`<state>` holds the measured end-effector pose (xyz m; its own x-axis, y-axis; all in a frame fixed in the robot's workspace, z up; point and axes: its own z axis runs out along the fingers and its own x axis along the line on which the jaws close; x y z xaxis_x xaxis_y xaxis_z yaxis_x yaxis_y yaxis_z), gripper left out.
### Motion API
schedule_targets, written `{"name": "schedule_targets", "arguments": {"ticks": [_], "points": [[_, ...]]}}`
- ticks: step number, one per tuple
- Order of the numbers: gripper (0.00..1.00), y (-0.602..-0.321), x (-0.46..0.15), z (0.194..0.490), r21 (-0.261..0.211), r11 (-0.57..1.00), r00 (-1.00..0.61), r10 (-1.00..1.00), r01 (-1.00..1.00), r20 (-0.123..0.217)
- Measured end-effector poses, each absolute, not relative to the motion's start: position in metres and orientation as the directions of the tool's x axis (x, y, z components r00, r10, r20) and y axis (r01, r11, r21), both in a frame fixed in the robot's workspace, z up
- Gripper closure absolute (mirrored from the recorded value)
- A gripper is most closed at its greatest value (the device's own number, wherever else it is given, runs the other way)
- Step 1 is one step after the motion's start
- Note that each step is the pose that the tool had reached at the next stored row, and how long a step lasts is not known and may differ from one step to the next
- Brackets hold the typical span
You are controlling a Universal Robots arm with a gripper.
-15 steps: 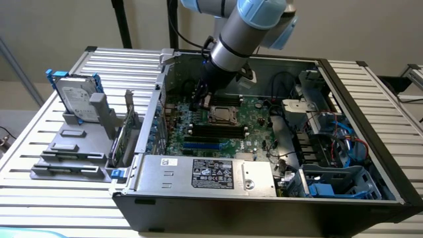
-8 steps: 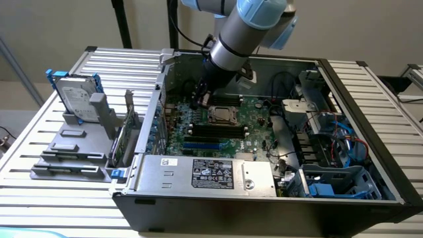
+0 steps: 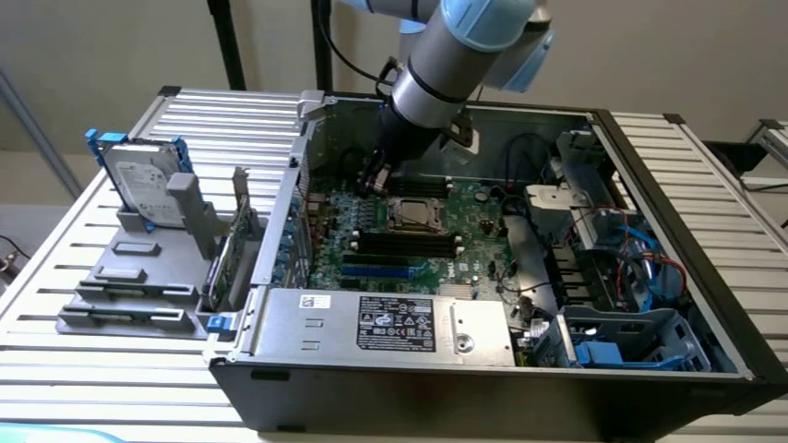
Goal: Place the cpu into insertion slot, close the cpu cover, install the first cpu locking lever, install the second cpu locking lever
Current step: 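Install the first cpu locking lever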
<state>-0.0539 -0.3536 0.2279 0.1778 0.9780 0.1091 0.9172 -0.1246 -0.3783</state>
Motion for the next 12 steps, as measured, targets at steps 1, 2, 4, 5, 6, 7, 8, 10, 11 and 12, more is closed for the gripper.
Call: {"name": "schedule_targets", "arguments": {"ticks": [1,2,4,5,6,7,8,10,11,12], "points": [[0.89,-0.3540,-0.0540,0.2288,-0.379,-0.128,0.182,0.977,0.916,0.109],[0.89,-0.3547,-0.0542,0.2295,-0.380,-0.131,0.185,0.977,0.916,0.109],[0.89,-0.3559,-0.0547,0.2306,-0.380,-0.135,0.190,0.976,0.915,0.109],[0.89,-0.3564,-0.0550,0.2309,-0.380,-0.137,0.192,0.975,0.915,0.109],[0.89,-0.3568,-0.0556,0.2310,-0.380,-0.140,0.194,0.975,0.914,0.109],[0.89,-0.3570,-0.0565,0.2309,-0.380,-0.142,0.197,0.974,0.914,0.110],[0.89,-0.3570,-0.0574,0.2310,-0.380,-0.146,0.201,0.973,0.913,0.110],[0.89,-0.3570,-0.0592,0.2309,-0.381,-0.157,0.214,0.970,0.911,0.112],[0.89,-0.3570,-0.0600,0.2310,-0.381,-0.165,0.222,0.968,0.910,0.112],[0.89,-0.3570,-0.0607,0.2310,-0.381,-0.173,0.231,0.966,0.908,0.113]]}}
